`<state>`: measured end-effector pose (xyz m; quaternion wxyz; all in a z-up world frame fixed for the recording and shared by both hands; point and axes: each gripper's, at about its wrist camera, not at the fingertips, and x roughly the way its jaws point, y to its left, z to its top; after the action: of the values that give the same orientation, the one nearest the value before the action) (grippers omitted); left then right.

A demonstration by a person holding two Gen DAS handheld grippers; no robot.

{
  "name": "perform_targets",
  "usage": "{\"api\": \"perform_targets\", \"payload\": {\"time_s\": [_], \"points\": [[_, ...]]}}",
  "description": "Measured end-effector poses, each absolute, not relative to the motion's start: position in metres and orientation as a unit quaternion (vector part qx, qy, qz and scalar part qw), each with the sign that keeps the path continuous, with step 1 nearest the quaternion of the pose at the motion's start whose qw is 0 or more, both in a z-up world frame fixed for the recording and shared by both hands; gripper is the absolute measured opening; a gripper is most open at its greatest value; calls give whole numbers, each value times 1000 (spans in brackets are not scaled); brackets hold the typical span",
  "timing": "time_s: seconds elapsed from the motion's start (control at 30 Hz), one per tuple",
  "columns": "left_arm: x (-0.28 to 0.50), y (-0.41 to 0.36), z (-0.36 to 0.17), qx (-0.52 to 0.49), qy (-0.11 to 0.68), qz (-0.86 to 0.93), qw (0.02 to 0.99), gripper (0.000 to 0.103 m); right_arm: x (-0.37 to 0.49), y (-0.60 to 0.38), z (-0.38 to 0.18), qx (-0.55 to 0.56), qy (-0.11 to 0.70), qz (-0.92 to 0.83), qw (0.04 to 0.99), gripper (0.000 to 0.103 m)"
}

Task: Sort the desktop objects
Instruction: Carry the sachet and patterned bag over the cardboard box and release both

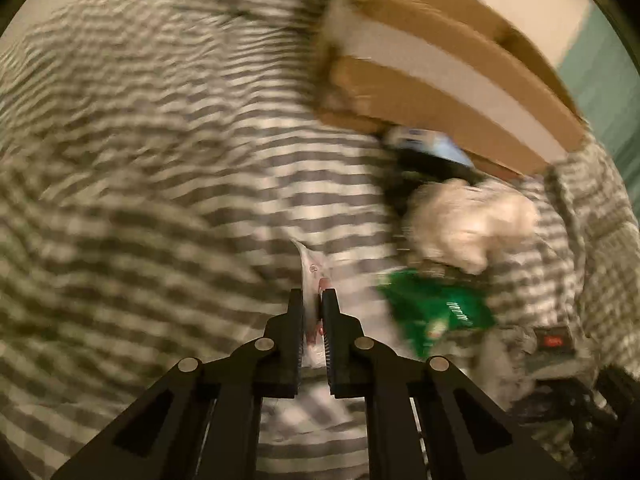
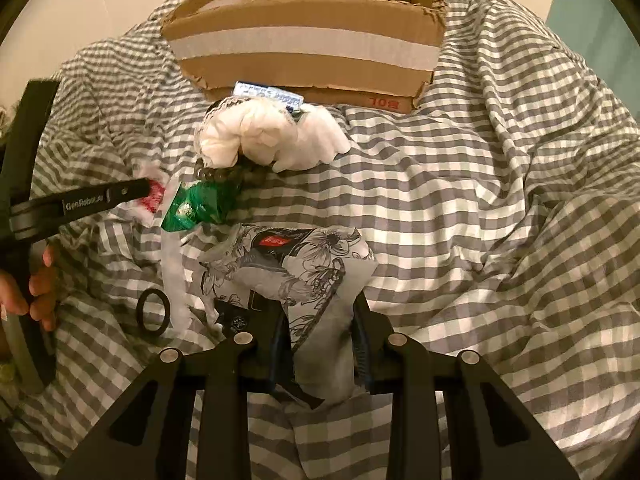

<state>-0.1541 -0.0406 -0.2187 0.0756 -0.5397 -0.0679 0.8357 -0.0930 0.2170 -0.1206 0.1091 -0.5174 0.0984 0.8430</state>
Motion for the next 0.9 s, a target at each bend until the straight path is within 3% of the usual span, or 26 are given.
{"api": "perform_targets", "payload": {"time_s": [0.2, 0.27, 0.5, 0.6, 0.9], "points": [[-167, -47, -238, -569, -99, 811, 92, 9, -99, 219, -128, -522, 115, 839, 105, 28], [-165, -45, -231, -557, -105, 816, 113, 4, -98, 221, -126, -517, 120, 841, 104, 28], [-142, -39, -172, -476, -84, 858, 173, 3, -94, 232, -90, -465, 143, 867, 105, 25], [-142, -27, -153, -469, -40, 869, 150, 3, -95, 243, -69, -434, 152, 880, 119, 24], [-161, -11, -76, -387, -30, 903, 185, 3, -132, 275, -1, -354, 140, 915, 133, 24]]}}
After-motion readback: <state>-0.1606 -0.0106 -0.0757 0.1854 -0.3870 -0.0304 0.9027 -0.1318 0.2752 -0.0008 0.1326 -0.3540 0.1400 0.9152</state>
